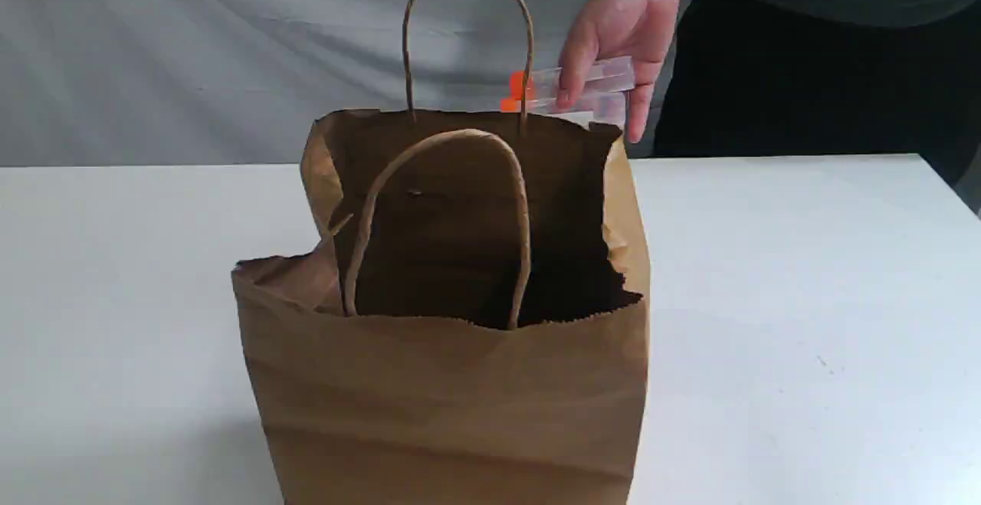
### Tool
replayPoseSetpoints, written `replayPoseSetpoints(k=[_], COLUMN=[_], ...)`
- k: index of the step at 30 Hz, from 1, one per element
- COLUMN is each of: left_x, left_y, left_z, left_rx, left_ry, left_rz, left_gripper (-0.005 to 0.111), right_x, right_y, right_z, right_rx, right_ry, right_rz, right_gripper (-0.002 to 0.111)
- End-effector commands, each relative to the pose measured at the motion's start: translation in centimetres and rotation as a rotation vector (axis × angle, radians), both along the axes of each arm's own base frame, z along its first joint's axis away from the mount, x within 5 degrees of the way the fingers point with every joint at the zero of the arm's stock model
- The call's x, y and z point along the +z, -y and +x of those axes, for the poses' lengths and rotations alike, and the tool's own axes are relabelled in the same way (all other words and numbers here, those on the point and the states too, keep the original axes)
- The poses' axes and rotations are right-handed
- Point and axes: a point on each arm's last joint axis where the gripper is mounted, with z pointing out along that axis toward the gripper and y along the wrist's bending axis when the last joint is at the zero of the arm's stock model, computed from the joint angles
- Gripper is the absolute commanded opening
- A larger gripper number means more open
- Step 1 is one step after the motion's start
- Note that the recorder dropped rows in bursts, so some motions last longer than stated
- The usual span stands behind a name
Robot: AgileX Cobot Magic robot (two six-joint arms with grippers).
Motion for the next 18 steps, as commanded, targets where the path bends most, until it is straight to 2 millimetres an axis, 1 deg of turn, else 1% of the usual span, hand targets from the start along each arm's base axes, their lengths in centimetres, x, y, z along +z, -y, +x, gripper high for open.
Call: replayPoseSetpoints(k=[1,2,5,8,11,14,18], left_x=[-0.6,-1.0,-1.9,-3.0,-3.7,-3.8,-3.7], left_y=[1.7,2.4,4.4,5.9,6.7,7.5,8.4], left_z=[0.9,1.2,1.3,1.2,0.7,0.2,-0.4], left_rx=[-0.099,-0.128,-0.223,-0.295,-0.336,-0.376,-0.414], left_ry=[-0.041,-0.061,-0.089,-0.092,-0.087,-0.084,-0.075], left_rz=[-0.027,-0.024,0.001,0.087,0.174,0.184,0.187], left_gripper=[0.018,0.023,0.032,0.040,0.048,0.052,0.053], right_x=[-0.1,-0.1,0.0,0.0,0.0,0.0,0.0], right_y=[0.0,0.0,0.1,0.1,0.1,0.1,0.1], right_z=[0.0,0.0,0.0,0.0,0.0,0.0,0.0], right_rx=[-0.007,-0.007,-0.008,-0.008,-0.008,-0.008,-0.008], right_ry=[0.003,0.005,0.007,0.007,0.007,0.007,0.007], right_rz=[0.001,0.001,0.001,0.001,0.001,0.001,0.001], right_gripper=[0.000,0.000,0.000,0.000,0.000,0.000,0.000])
